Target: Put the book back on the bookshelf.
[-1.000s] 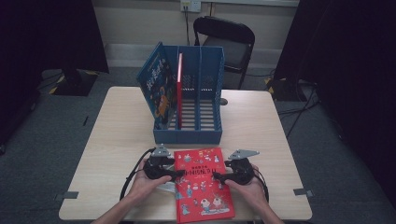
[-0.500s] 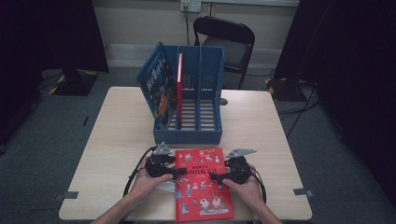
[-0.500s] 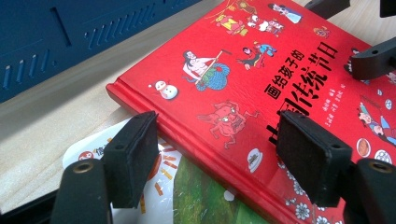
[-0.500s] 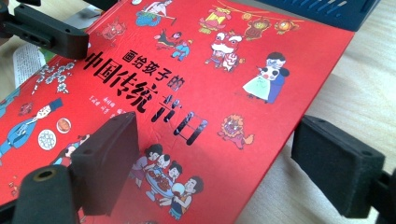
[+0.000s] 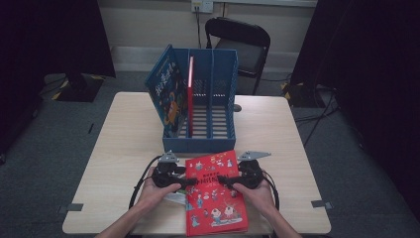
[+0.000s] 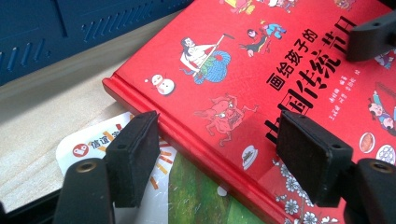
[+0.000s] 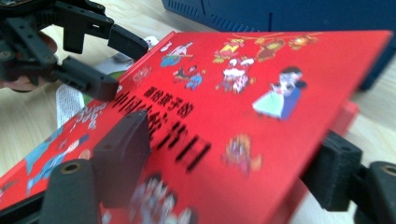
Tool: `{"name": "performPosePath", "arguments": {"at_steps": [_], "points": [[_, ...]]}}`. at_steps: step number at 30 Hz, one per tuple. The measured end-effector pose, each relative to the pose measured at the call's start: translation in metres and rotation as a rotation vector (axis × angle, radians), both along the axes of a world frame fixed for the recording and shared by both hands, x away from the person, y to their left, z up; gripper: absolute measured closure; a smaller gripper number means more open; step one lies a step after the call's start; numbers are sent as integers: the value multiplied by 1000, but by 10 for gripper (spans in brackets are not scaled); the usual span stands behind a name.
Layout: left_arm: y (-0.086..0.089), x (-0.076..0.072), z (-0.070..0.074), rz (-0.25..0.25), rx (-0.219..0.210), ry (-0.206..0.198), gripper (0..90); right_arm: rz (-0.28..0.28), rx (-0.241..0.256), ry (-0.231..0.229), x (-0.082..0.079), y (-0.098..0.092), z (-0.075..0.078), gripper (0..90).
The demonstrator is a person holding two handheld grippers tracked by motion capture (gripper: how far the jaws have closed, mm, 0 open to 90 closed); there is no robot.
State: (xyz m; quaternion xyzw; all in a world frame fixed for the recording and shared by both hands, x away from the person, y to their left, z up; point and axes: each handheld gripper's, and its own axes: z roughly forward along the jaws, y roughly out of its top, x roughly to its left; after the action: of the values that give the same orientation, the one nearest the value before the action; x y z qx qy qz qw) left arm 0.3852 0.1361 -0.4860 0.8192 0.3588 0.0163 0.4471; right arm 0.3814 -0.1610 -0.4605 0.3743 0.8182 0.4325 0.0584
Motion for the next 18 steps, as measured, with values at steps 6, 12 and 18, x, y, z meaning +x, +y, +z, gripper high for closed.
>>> {"name": "performPosePath", "arguments": {"at_steps": [6,12,18], "points": [[1,0,0,-1,-5,-1,292,31,-30,13,13,16,0,207],[1,-1,-1,-5,-11,6,259,47,-21,-8,10,12,4,262],[1,1,-1,-16,-59,49,151,83,-3,-62,3,8,14,351]]}}
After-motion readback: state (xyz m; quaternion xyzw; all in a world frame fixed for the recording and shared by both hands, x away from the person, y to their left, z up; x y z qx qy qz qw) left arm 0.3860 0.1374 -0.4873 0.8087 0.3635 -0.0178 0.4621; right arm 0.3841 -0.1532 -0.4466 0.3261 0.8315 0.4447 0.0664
